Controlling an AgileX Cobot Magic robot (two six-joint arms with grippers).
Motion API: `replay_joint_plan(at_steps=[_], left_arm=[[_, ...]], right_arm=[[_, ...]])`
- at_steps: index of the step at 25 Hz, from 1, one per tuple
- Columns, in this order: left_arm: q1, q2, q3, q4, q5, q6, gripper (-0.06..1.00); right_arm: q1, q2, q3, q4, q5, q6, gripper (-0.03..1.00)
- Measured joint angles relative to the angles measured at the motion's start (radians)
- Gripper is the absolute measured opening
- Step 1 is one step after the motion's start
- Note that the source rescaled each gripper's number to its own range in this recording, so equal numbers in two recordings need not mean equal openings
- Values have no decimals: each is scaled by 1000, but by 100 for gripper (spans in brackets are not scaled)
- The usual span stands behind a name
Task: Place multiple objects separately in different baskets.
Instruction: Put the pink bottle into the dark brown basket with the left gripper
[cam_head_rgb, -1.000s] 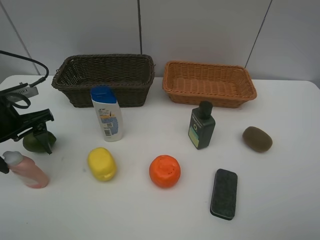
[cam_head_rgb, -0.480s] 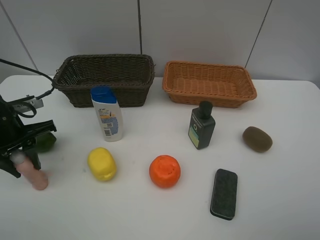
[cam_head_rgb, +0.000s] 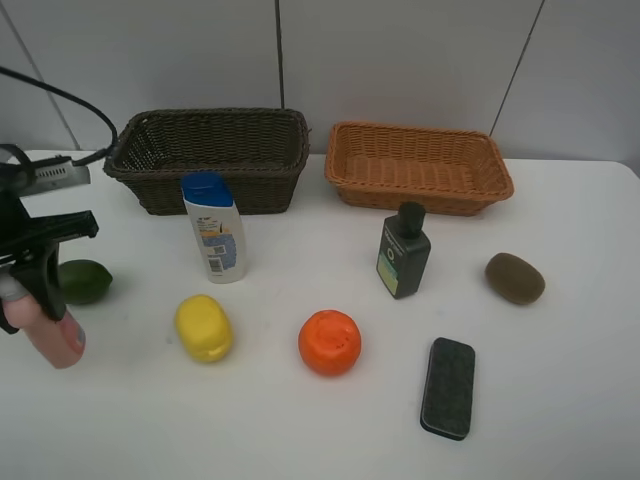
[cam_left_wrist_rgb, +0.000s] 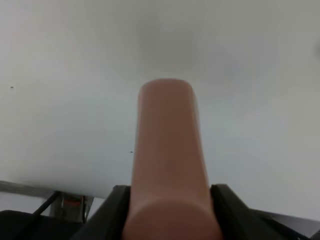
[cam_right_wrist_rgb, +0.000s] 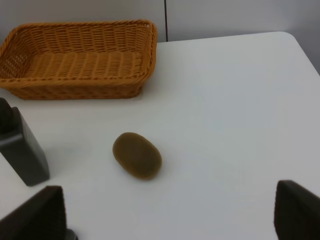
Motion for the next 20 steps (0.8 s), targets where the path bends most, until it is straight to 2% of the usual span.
replay_joint_plan(at_steps=[3, 6, 15, 20], left_arm=[[0, -43, -137, 0, -18, 92, 2], [0, -26, -285, 0, -109, 143, 2], [0, 340, -683, -21, -504, 217, 2], [0, 533, -810, -26, -535, 228, 2]], right_arm=[[0, 0, 0, 0, 0, 0, 97], [0, 0, 0, 0, 0, 0, 97], [0, 0, 0, 0, 0, 0, 97], [0, 0, 0, 0, 0, 0, 97]])
